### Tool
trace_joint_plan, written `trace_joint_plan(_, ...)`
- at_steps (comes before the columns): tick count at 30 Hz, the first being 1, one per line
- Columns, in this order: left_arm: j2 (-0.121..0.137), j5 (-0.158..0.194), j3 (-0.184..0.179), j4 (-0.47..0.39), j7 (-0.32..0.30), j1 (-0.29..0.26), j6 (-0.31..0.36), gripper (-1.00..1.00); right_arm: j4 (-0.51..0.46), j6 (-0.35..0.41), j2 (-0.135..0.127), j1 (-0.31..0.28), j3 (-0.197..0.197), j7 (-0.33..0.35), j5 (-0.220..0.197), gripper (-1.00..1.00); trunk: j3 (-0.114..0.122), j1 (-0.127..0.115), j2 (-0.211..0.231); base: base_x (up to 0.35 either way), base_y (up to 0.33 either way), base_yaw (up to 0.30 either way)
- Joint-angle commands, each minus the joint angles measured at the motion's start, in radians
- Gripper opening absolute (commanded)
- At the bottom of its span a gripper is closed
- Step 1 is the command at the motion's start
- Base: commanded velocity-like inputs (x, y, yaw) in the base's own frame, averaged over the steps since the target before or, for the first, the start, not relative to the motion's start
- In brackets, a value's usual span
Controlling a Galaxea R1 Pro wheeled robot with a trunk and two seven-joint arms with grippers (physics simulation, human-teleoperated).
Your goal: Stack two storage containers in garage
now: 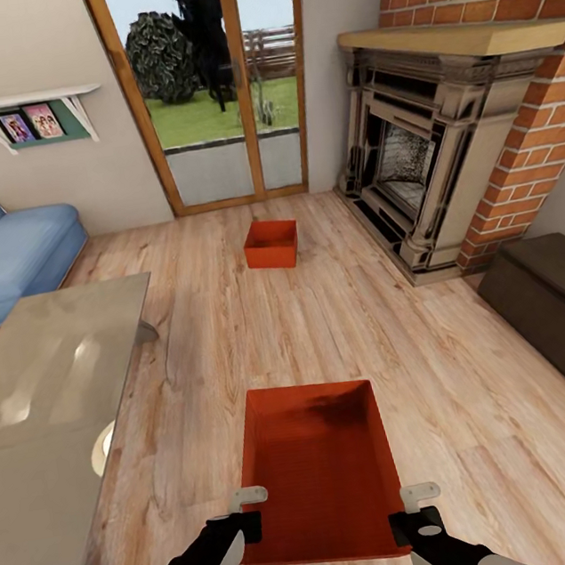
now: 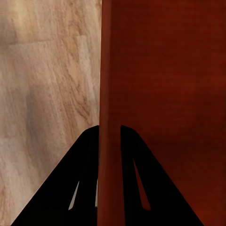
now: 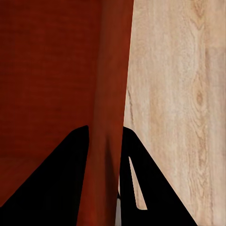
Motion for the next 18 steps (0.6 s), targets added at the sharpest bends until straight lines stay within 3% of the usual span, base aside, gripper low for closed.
trace_joint_plan(1,0.001,0.032,-0.037,-0.001,-0.013,0.0,0.003,-1.0,0.008,-0.007,-0.006,-0.001,0.015,-0.009,-0.015,-1.0,0.002,-0.004,0.006,0.0,0.0,0.0)
trace_joint_plan(18,0.001,0.032,-0.037,-0.001,-0.013,0.0,0.003,-1.0,0.006,-0.009,-0.006,-0.001,0.014,-0.01,-0.015,-1.0,0.055,-0.069,0.125,0.0,0.0,0.0)
